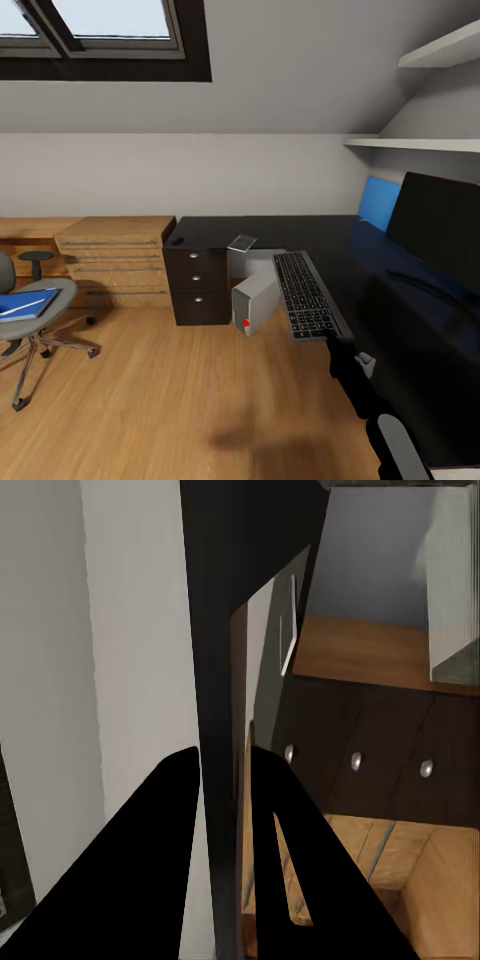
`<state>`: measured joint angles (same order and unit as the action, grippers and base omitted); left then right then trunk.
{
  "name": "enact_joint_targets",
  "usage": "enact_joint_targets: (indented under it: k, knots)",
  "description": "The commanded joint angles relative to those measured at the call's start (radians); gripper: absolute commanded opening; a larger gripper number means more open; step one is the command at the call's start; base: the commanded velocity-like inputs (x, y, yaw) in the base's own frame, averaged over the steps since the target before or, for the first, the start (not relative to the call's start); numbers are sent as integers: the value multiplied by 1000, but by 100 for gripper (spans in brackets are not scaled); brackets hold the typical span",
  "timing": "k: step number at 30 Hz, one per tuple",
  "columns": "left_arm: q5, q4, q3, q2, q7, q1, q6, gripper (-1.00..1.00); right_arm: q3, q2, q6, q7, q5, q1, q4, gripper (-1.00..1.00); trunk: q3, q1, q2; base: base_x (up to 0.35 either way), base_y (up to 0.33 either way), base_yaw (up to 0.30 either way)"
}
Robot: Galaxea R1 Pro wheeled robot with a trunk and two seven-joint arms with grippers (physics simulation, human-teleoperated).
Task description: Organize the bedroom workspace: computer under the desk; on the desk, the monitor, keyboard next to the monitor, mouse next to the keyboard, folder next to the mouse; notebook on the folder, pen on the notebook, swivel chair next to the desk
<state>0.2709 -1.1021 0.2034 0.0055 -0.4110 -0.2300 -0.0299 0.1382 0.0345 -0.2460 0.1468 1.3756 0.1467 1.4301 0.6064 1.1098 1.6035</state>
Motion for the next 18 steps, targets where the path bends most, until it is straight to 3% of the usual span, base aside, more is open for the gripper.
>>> enact_joint_targets:
  k: [1, 5, 9, 11, 14, 18]
  knots:
    - [5, -2, 2, 1, -6, 0, -3, 100, 3, 1, -8, 7, 13, 1, 0, -100, 1, 0, 1, -241, -243, 0]
    - [5, -2, 2, 2, -7, 0, -2, 100, 7, 0, -9, 7, 13, 1, -7, -100, 1, 0, 1, -183, -281, 0]
    - [5, -2, 1, 2, -8, 0, -2, 100, 36, -3, -11, 6, 14, 1, -33, -100, 1, 0, 1, -100, -313, 0]
    - [5, -2, 1, 2, -8, 0, 9, 100, 64, -31, -15, 7, 49, 1, -61, -100, 1, 0, 1, -17, -330, 0]
    - [5, -2, 1, 2, -8, 0, 19, 100, 68, -57, -16, 7, 89, 1, -73, -100, 1, 0, 1, -5, -335, 0]
    - [5, -2, 0, 2, -9, 0, 24, 100, 70, -85, -17, 8, 112, 2, -120, -100, 1, 0, 1, -1, -338, 0]
